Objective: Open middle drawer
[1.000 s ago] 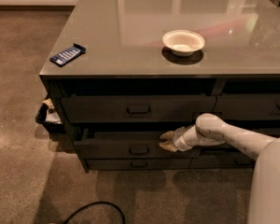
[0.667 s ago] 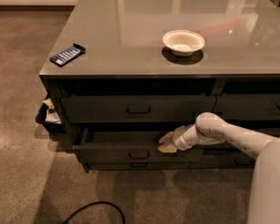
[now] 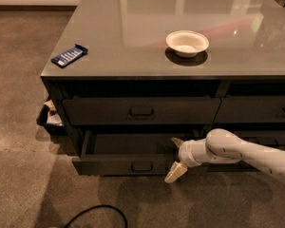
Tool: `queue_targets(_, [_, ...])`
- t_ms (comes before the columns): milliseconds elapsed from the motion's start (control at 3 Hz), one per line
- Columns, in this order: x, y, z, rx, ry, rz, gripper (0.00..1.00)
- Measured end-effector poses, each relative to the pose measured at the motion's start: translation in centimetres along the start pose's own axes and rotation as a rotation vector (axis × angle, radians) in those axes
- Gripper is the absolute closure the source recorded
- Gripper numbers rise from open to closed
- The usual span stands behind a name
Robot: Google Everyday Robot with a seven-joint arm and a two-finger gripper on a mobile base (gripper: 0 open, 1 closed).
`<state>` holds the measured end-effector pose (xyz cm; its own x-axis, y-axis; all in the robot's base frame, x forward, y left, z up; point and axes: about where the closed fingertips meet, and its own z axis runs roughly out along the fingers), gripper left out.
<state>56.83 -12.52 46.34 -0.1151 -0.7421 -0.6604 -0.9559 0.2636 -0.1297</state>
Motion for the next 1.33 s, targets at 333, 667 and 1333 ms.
queue_targets(333, [0.2, 0.3, -0.1, -0.001, 0.004, -0.002, 0.00])
queue_targets(667, [1.6, -0.1, 0.5, -0.009, 0.010, 0.019, 0.00])
queue_targets(1333, [4.6, -1.5, 2.3, -0.038, 0.026, 0.082, 0.00])
